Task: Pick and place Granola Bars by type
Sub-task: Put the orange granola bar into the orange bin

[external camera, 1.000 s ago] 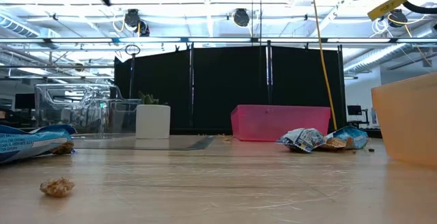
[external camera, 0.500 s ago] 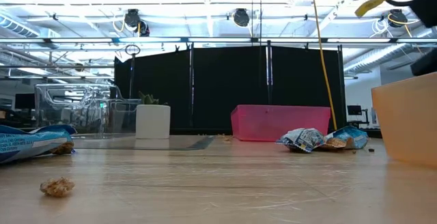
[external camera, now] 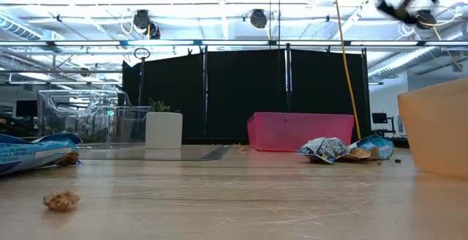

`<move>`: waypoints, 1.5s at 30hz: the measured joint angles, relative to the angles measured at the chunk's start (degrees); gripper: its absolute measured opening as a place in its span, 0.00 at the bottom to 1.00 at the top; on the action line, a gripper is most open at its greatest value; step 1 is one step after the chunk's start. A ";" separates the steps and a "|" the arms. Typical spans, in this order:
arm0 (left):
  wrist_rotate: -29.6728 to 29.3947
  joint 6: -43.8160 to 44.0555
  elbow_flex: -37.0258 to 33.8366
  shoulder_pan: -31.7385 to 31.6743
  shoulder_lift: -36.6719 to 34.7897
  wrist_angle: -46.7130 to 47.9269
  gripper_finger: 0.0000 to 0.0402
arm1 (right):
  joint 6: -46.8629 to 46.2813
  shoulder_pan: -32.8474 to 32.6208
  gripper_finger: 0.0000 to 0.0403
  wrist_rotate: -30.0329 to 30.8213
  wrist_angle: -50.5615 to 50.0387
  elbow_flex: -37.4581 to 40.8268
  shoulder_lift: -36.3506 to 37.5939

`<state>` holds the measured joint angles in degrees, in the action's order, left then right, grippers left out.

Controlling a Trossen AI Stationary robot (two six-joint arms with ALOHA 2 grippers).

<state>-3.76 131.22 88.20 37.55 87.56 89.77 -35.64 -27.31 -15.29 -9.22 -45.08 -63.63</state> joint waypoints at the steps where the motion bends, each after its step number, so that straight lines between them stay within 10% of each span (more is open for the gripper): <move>1: 0.66 1.39 0.00 0.64 0.84 0.29 0.97 | 0.72 0.64 0.36 0.04 2.62 -0.02 1.03; 24: 17.09 11.85 0.00 1.82 22.17 0.11 0.97 | 6.67 6.23 0.36 -4.11 21.99 -0.07 14.41; 34: 3.93 7.28 0.02 3.01 22.33 -6.51 0.97 | 6.34 6.23 0.36 -4.55 22.53 -0.07 14.60; 45: 10.97 10.58 0.04 4.52 22.33 -9.72 0.97 | 8.13 6.31 0.36 -4.48 23.73 -0.07 14.60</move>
<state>7.21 141.80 88.25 42.08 109.89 80.05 -27.51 -20.99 -19.77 14.52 -45.15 -49.04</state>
